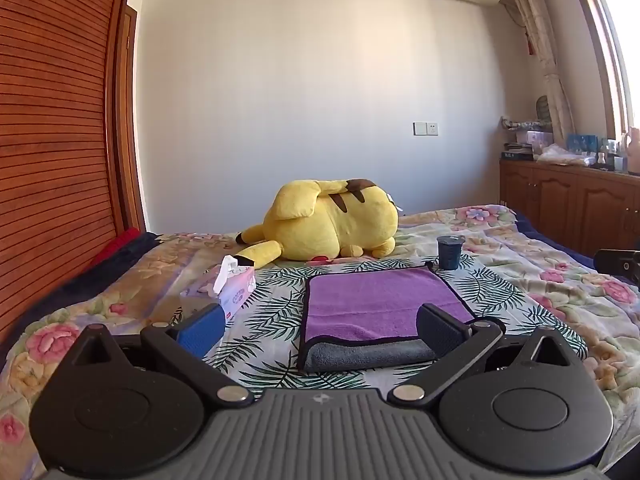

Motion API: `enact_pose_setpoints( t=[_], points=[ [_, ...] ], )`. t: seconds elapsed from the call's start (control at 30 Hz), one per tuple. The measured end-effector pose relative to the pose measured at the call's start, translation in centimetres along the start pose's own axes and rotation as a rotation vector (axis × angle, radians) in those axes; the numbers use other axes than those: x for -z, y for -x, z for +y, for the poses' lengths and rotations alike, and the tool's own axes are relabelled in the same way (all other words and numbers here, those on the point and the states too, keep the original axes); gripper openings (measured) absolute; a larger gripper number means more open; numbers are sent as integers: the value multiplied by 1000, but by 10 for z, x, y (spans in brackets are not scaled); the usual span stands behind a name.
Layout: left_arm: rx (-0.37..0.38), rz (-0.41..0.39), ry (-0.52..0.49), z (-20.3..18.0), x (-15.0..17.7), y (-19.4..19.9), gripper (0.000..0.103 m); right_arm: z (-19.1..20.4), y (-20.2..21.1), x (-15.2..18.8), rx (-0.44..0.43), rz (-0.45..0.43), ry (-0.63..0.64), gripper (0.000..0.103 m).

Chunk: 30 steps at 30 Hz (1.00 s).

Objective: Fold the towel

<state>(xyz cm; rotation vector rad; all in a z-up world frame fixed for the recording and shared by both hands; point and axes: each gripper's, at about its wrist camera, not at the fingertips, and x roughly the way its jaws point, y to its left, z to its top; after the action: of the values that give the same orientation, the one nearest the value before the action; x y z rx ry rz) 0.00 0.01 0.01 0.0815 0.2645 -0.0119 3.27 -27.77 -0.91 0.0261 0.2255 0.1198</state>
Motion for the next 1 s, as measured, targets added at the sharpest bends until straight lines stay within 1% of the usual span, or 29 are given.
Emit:
enact_pose_setpoints(
  t=[1.0],
  points=[
    [-1,-6,-5,0,0,0,87,0,-1,0,1,4,3,103]
  ],
)
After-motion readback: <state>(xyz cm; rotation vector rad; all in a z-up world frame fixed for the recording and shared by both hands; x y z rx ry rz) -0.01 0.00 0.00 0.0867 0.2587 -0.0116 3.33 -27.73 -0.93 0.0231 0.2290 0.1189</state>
